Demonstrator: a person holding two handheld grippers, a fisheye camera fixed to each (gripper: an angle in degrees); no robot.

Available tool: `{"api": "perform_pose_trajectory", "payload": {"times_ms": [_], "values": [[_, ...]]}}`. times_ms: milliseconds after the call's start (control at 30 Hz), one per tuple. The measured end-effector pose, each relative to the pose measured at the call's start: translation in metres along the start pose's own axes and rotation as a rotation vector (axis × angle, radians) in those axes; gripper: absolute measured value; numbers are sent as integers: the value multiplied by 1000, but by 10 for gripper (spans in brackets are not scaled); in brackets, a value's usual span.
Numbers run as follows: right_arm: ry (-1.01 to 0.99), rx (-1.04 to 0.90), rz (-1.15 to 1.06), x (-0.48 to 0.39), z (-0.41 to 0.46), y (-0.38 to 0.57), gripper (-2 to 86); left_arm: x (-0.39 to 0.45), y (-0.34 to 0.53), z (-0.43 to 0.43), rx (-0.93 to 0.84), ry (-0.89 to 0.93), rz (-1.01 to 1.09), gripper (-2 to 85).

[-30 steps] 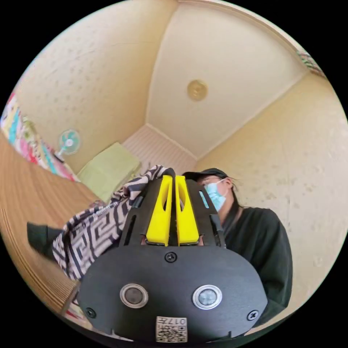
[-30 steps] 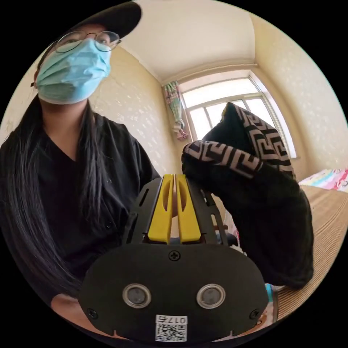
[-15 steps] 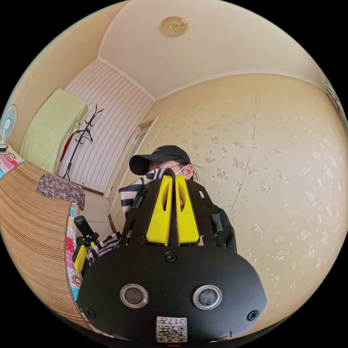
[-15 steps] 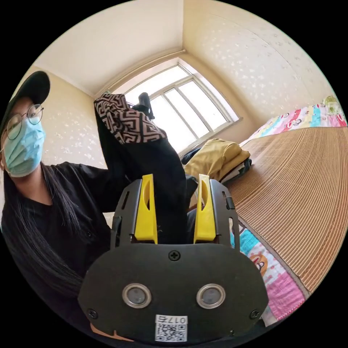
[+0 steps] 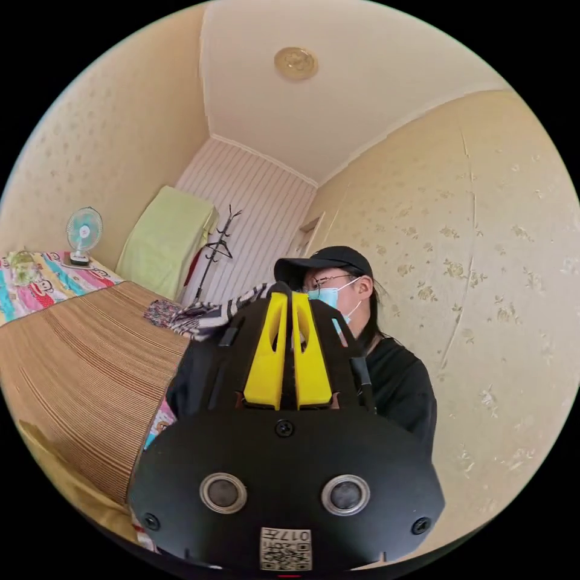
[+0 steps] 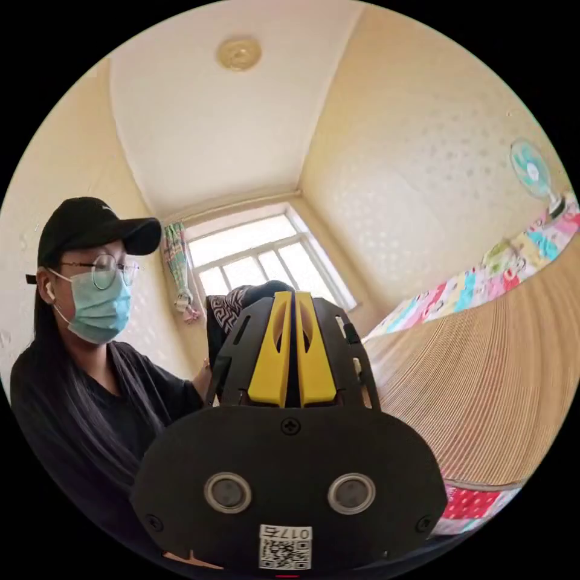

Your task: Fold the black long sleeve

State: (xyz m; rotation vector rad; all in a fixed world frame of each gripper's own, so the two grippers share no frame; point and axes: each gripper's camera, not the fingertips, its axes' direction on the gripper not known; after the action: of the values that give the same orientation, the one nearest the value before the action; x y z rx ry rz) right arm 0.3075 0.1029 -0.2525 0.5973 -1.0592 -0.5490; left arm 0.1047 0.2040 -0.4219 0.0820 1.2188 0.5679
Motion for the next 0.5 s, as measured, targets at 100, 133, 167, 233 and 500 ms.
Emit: {"api": "perform_pose_trajectory", "payload": {"times_ms": [100, 133, 167, 233, 500], "values": [[270, 44, -185, -60, -7, -56, 10, 29, -7, 11, 74, -286, 161, -9], [399, 24, -229, -72, 5, -79, 11, 30, -12, 15, 79, -342, 180, -9], [516, -4, -258, -73, 24, -105, 13, 26, -25, 26, 73, -474, 197, -9], [664, -53, -273, -55, 60, -146, 18, 3, -52, 43, 47, -713, 200, -9], [1161, -511, -94, 186, 246, -241, 95, -346, -144, 61, -222, -1115, -306, 58]]}}
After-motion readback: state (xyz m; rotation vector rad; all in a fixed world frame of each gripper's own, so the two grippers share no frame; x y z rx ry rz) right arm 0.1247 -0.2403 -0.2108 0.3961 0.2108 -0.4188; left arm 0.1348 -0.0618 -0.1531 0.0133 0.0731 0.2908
